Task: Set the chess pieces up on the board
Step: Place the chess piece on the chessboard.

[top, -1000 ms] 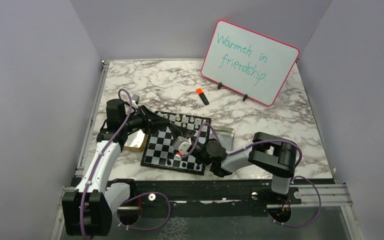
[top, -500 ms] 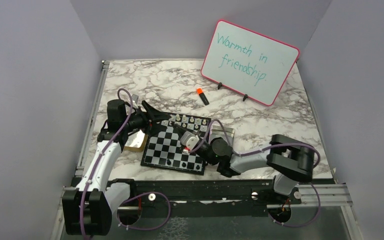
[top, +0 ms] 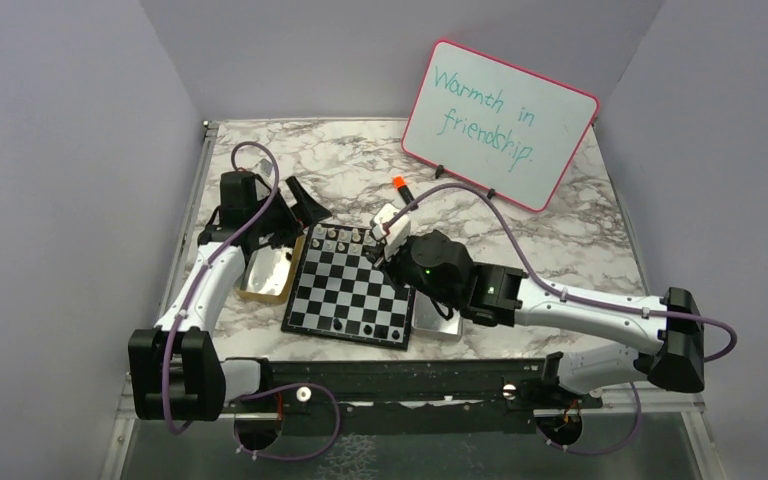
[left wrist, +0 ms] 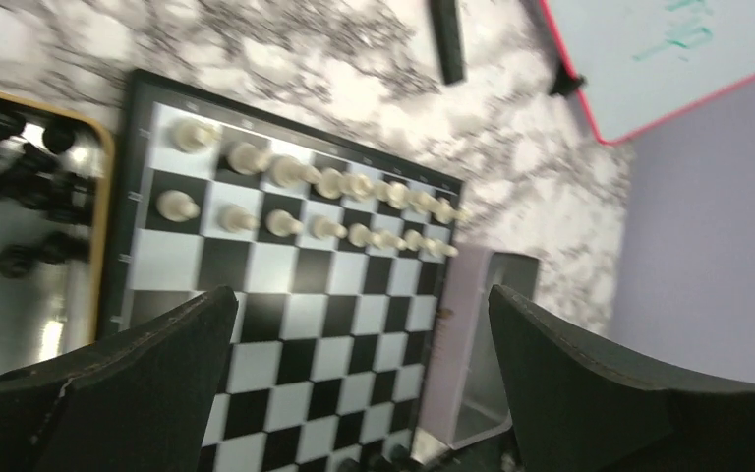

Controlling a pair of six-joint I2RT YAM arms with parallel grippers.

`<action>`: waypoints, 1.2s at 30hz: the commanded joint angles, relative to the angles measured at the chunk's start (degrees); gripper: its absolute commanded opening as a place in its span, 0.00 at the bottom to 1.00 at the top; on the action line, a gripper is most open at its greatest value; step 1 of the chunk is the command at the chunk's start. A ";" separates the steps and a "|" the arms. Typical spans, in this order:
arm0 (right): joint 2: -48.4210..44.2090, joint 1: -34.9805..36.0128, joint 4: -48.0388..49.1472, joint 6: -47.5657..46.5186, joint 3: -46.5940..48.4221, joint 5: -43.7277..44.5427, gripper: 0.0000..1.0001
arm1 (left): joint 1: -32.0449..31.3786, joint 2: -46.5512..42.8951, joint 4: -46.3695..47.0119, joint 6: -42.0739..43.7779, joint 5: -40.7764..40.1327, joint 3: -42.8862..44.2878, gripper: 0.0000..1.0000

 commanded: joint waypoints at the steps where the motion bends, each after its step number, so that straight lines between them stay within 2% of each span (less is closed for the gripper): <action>1: 2.15 -0.90 -31.30 12.59 9.00 -2.27 0.01 | -0.14 0.76 -3.56 12.31 -17.87 2.51 0.99; 6: 7.58 -3.70 -44.86 16.57 17.91 -10.25 0.01 | -0.13 -2.83 -2.28 19.78 -29.71 -0.16 0.99; 9: 11.21 -6.53 -51.13 17.00 22.25 -15.27 0.01 | -0.13 -6.19 -0.34 18.61 -36.49 -3.33 0.99; 14: 17.25 -10.04 -57.87 15.40 26.44 -21.89 0.01 | -0.13 -8.50 -1.31 17.90 -41.63 -4.22 0.99; 18: 22.17 -11.06 -61.27 13.88 29.12 -24.78 0.02 | -0.13 -9.48 -2.48 16.86 -45.81 -3.68 0.99; 24: 27.32 -11.42 -62.46 12.04 29.75 -30.28 0.04 | -0.13 -9.99 -3.45 16.99 -47.55 -3.94 0.99; 36: 36.20 -11.71 -65.55 10.31 32.69 -31.91 0.07 | -0.13 -10.75 -5.19 15.76 -53.47 -3.54 0.99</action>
